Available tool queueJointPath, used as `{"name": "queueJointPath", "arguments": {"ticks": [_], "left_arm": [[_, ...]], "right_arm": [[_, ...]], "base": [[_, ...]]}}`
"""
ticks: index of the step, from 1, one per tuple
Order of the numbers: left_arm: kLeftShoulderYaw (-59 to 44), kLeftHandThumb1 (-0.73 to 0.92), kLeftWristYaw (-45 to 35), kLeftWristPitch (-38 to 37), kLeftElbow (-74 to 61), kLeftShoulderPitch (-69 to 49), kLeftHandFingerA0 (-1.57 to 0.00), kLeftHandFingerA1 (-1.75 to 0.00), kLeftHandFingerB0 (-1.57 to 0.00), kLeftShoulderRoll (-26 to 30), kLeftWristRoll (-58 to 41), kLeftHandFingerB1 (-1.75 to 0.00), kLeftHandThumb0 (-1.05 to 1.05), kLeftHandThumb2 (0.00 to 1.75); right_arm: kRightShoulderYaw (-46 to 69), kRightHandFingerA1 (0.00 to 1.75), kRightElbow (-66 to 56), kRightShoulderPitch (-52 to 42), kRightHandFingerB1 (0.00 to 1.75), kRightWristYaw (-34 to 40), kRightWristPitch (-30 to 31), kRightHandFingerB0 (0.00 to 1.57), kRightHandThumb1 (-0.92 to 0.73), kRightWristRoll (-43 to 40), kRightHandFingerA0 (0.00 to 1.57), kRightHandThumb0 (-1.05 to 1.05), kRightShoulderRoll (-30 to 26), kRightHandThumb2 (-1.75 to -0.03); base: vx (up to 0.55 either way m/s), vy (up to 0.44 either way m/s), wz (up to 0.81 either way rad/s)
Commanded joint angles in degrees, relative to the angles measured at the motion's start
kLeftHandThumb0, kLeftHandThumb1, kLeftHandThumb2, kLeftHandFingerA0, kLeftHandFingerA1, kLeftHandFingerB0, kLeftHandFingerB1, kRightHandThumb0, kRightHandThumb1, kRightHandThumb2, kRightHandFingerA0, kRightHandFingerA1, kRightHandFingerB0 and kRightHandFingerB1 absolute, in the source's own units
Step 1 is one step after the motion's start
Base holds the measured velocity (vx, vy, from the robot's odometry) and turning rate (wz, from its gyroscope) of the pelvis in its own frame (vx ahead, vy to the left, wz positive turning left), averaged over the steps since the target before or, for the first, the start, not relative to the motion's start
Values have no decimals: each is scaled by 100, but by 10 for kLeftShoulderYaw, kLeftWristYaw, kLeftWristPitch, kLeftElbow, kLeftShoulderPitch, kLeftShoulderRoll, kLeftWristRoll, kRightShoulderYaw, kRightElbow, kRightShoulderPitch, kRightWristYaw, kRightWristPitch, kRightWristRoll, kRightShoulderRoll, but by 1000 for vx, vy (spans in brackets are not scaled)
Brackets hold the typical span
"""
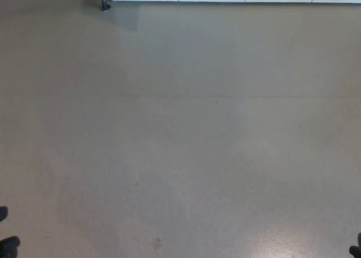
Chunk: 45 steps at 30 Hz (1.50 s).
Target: The robot walks towards an open cabinet and lifts its left hand to push the door towards the right to close it.
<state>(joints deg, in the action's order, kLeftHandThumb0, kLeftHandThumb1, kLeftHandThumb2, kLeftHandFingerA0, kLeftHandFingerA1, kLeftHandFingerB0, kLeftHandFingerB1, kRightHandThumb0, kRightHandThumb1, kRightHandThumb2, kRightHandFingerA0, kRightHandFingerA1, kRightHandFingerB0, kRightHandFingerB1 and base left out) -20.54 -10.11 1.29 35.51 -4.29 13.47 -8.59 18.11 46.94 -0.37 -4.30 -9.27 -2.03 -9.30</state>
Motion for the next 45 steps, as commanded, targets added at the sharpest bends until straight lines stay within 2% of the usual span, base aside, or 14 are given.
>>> {"name": "queueJointPath", "arguments": {"ticks": [1,7,9,11,15,22,33,38,43,44,45], "left_arm": [[-7,52,-6,4,-10,-4,-40,-66,-23,3,-19,-52,2,93],[-7,53,-10,7,-11,-2,-39,-66,-22,3,-22,-52,0,94],[-4,54,-10,-1,-8,-3,-46,-69,-23,4,-18,-52,-4,94],[-1,54,-11,-9,-5,-5,-46,-69,-23,5,-14,-52,-5,94],[1,55,-20,-8,-2,-4,-44,-68,-23,8,-16,-52,-6,95],[1,53,-19,-6,-4,-4,-47,-70,-24,10,-19,-53,-7,94],[13,51,-9,-12,-4,-5,-49,-70,-27,15,-5,-53,-8,92],[14,52,-19,-8,-4,0,-44,-67,-25,18,-11,-53,-9,93],[18,54,-23,-10,-2,-1,-45,-68,-25,21,-9,-53,-8,93],[20,73,-21,-11,-2,-2,-50,-63,-37,22,-6,-42,-12,62],[20,73,-20,-11,-1,-2,-50,-63,-37,22,-5,-42,-12,62]], "right_arm": [[7,48,-10,-10,39,-7,-19,36,-78,-26,65,-34,-3,-62],[7,48,3,-5,39,-12,-27,36,-77,-32,66,-33,-5,-62],[6,48,-4,-8,39,-14,-21,35,-77,-34,64,-32,-5,-63],[4,48,0,-8,39,-22,-24,35,-77,-35,65,-32,-7,-62],[2,51,-1,-7,41,-20,-21,37,-77,-38,73,-31,-6,-63],[-2,52,3,-4,42,-27,-26,38,-77,-40,72,-33,-8,-62],[-10,51,18,4,42,-25,-32,38,-78,-34,71,-34,-14,-62],[-12,51,22,14,42,-19,-29,39,-76,-35,74,-34,-14,-62],[-17,52,26,16,43,-15,-33,39,-78,-31,72,-31,-14,-62],[-18,52,29,18,44,-14,-32,40,-77,-31,72,-32,-14,-62],[-18,52,30,19,44,-14,-32,40,-77,-31,72,-32,-14,-62]], "base": [[0,0,0],[-36,-21,7],[34,23,-4],[83,81,-12],[152,317,-10],[216,184,7],[277,-181,24],[250,-189,0],[233,-43,-9],[206,47,1],[224,70,-7]]}}
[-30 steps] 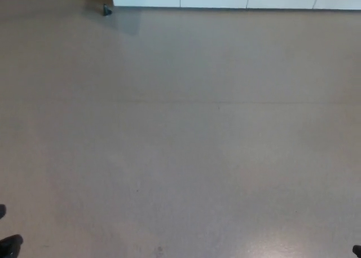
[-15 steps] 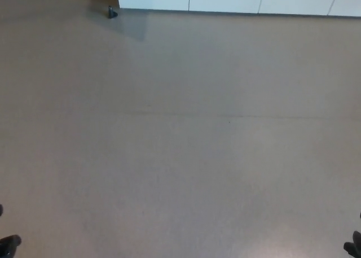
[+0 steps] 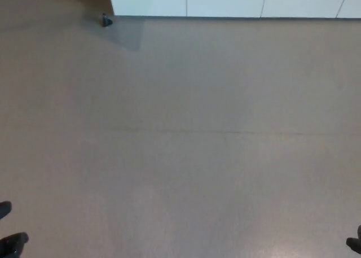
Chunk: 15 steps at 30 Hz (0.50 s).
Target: The robot walks towards an open cabinet and lifts its left hand to push the door towards the right to close it.
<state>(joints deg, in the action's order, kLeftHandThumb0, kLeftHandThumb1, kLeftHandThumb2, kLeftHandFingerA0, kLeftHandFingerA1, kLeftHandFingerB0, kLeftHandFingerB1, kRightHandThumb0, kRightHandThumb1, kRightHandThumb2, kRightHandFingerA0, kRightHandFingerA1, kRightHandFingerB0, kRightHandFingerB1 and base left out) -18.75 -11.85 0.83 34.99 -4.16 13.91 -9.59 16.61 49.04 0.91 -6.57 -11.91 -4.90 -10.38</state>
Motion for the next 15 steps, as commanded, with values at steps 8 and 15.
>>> {"name": "queueJointPath", "arguments": {"ticks": [8,15], "left_arm": [[9,72,-1,-10,-2,-6,-52,-63,-39,22,9,-42,-10,60],[11,73,-7,-7,2,-4,-51,-63,-38,25,4,-42,-10,61]], "right_arm": [[-8,53,13,7,44,8,-11,41,-78,-1,72,-32,-5,-63],[-14,52,19,9,43,7,-13,39,-78,2,73,-32,-9,-62]], "base": [[287,75,6],[278,-72,9]]}}
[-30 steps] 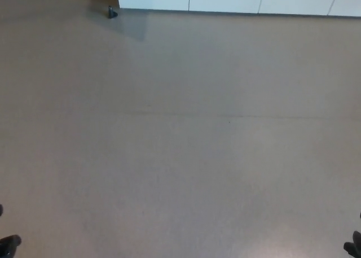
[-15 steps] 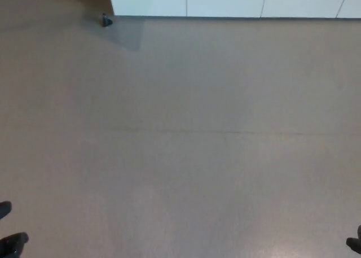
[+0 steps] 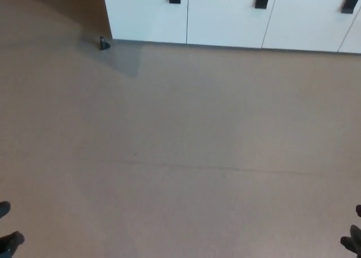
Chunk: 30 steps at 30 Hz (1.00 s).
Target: The robot walks towards an open cabinet and lifts its left hand to push the door towards the right to close it.
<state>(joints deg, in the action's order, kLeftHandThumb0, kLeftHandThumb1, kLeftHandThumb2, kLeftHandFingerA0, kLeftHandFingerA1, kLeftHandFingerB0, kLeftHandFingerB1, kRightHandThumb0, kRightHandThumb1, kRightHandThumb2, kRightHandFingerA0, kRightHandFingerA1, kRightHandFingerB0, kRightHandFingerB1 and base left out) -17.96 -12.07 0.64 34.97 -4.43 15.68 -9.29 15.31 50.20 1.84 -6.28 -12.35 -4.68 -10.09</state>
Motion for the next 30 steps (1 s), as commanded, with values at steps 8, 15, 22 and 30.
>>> {"name": "queueJointPath", "arguments": {"ticks": [8,15,22,30], "left_arm": [[9,72,-6,-7,2,-5,-54,-66,-41,9,1,-43,-10,60],[14,72,-10,-3,-3,-8,-55,-66,-41,11,4,-43,-11,61],[22,73,-14,-6,-9,-13,-56,-65,-41,15,8,-43,-11,61],[27,71,-15,-6,-10,-13,-56,-64,-42,19,10,-43,-12,60]], "right_arm": [[-7,52,11,-6,44,12,-18,42,-77,2,73,-32,-13,-62],[-20,50,6,-16,43,13,-20,40,-77,11,73,-34,-18,-62],[-31,50,11,-16,43,19,-29,42,-77,19,74,-32,-21,-62],[-32,50,11,-15,43,19,-26,42,-76,17,74,-33,-21,-62]], "base": [[344,-201,7],[300,-57,-13],[474,51,3],[318,-137,19]]}}
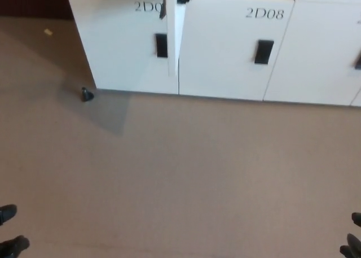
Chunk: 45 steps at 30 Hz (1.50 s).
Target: The robot walks towards an open cabinet and lifts its left hand to push the door towards the right to close it.
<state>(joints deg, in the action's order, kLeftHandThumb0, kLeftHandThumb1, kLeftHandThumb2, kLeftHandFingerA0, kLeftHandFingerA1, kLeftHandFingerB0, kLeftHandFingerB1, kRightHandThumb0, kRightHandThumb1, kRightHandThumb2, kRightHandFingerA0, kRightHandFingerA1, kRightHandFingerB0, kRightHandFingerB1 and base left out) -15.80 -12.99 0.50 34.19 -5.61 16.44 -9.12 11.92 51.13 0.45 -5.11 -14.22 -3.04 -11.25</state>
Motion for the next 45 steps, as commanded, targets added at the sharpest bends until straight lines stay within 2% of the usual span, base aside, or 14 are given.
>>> {"name": "queueJointPath", "arguments": {"ticks": [1,12,24,38,45], "left_arm": [[6,71,-6,-6,-2,-1,-56,-64,-42,12,8,-43,-12,60],[10,71,-4,-1,-3,4,-56,-64,-41,15,9,-42,-12,60],[12,71,2,-3,5,7,-57,-63,-41,15,9,-43,-12,60],[17,71,7,-3,1,17,-58,-63,-43,17,14,-43,-12,60],[15,73,-1,-12,2,21,-55,-63,-40,17,12,-43,-11,61]], "right_arm": [[2,50,1,0,43,8,-6,42,-76,1,74,-33,-10,-62],[0,50,6,7,44,13,-6,43,-75,3,75,-34,-10,-61],[-2,50,8,8,44,16,-7,43,-76,6,75,-33,-10,-62],[-6,51,16,25,44,25,-6,42,-78,9,74,-29,-10,-62],[-7,51,22,33,44,24,-3,41,-75,10,75,-33,-14,-62]], "base": [[386,-277,-61],[416,-157,7],[423,88,-12],[262,-180,7],[160,7,-5]]}}
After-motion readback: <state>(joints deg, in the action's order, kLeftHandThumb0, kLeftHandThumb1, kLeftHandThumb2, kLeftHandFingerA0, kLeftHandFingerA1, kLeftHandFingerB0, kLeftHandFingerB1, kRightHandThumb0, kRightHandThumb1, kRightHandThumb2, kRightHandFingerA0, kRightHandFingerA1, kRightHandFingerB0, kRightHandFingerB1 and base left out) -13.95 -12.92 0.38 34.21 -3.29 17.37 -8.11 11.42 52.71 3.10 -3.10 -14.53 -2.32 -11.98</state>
